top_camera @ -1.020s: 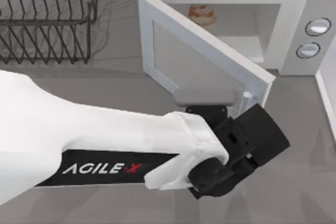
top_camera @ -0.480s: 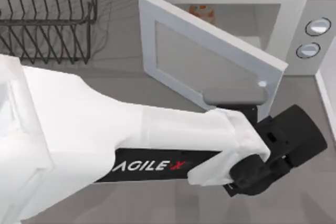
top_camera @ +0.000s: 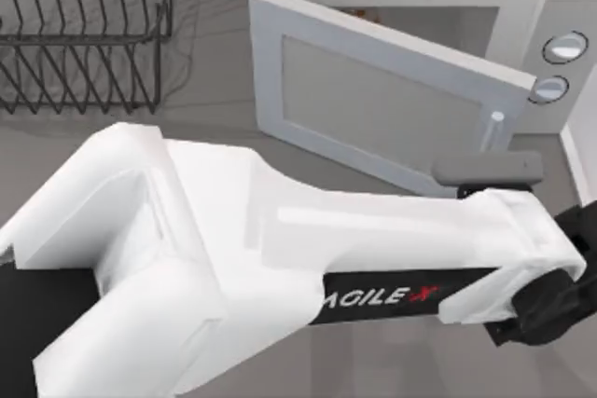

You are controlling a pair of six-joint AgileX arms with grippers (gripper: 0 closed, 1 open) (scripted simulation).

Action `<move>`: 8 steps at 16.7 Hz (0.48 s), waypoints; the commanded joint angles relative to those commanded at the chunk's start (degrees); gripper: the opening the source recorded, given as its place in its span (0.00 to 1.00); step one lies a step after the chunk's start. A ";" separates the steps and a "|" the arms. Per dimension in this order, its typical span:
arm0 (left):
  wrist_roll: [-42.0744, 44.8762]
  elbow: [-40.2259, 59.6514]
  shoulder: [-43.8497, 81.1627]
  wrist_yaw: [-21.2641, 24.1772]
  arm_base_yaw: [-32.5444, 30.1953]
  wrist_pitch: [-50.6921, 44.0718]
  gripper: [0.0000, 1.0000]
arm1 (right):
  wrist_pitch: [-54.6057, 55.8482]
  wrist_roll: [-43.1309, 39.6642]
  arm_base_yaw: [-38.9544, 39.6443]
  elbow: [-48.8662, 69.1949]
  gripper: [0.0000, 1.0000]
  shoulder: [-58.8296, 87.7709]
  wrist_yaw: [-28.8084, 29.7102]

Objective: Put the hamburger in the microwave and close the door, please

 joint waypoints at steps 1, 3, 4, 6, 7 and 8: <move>-0.12 0.50 0.31 -0.04 -0.09 -0.25 0.00 | 0.00 0.00 0.00 0.00 1.00 0.00 0.00; -0.13 0.53 0.32 -0.04 -0.09 -0.27 0.00 | 0.00 0.00 0.00 0.00 1.00 0.00 0.00; -0.13 0.53 0.32 -0.04 -0.09 -0.27 0.00 | 0.00 0.00 0.00 0.00 1.00 0.00 0.00; 0.11 0.60 0.25 0.16 0.39 -0.04 0.00 | 0.00 0.00 0.00 0.00 1.00 0.00 0.00; 0.88 1.38 0.93 0.49 1.03 0.22 0.00 | 0.00 0.00 0.00 0.00 1.00 0.00 0.00; 2.20 2.76 1.94 0.94 1.96 0.60 0.00 | 0.00 0.00 0.00 0.00 1.00 0.00 0.00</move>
